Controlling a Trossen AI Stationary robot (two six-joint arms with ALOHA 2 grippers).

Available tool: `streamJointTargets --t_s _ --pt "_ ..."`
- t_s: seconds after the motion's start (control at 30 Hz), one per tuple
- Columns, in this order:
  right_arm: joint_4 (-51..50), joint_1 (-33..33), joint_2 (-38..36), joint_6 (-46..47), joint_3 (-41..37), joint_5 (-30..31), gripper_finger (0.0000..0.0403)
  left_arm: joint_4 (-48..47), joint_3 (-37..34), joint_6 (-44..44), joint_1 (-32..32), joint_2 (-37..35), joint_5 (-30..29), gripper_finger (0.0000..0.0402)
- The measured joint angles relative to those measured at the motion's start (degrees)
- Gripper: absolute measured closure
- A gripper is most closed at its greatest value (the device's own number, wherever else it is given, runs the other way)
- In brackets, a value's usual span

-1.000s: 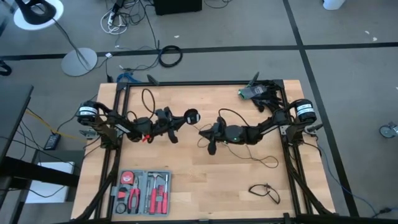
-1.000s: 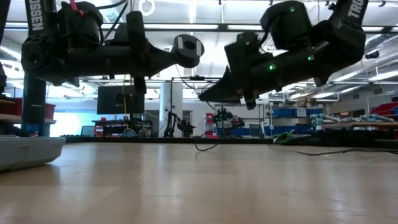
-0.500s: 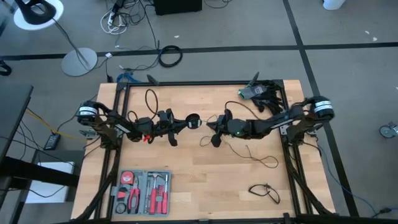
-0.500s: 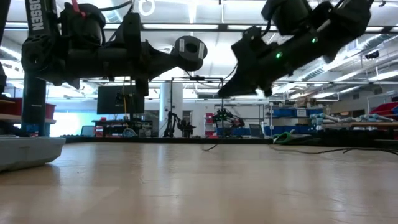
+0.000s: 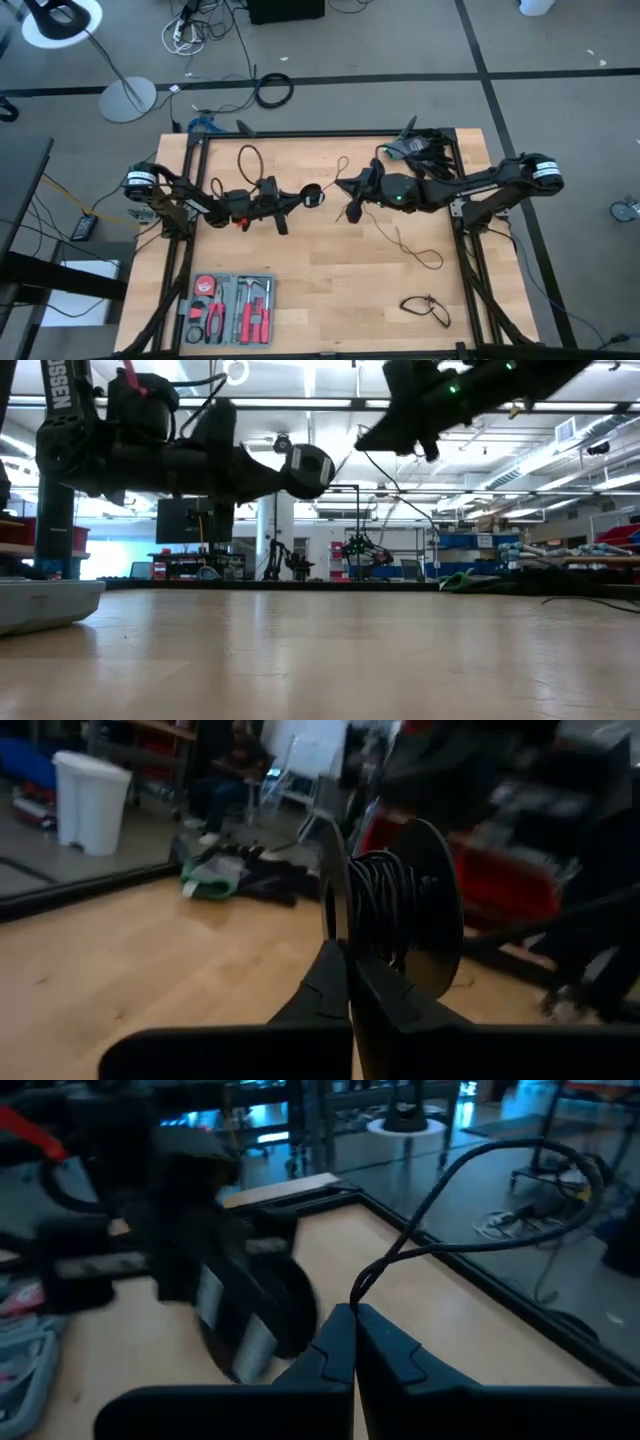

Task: Coil cords
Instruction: Coil the black wire onto the spool

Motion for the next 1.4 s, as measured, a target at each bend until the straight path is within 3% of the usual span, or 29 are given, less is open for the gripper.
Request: streamJointTargets --t_s 0.23,0.43,0.83,1.2,1.4 --pt "-6.80 0.32 7.54 -5.65 13.01 -4.39 0.0403 -12.91 5.65 -0.02 -0.01 0.04 -3.62 0.0401" --pt "-11.40 2.10 14.63 -5.95 19.50 -6.30 0.0403 -13.56 6.90 -0.04 0.01 0.04 -7.42 0.0401" --pt "-15.26 5.46 23.86 -0.75 20.95 -6.43 0.0403 -7.47 6.87 -0.03 0.01 0.04 -8.05 0.0401" --pt "-29.05 6.23 24.03 8.94 21.01 -0.90 0.0403 3.77 4.84 -0.44 0.01 0.04 -3.11 0.0401" --pt "-44.40 6.46 21.02 16.66 20.99 3.11 0.0403 4.80 2.68 -0.75 0.01 0.02 -1.76 0.0401"
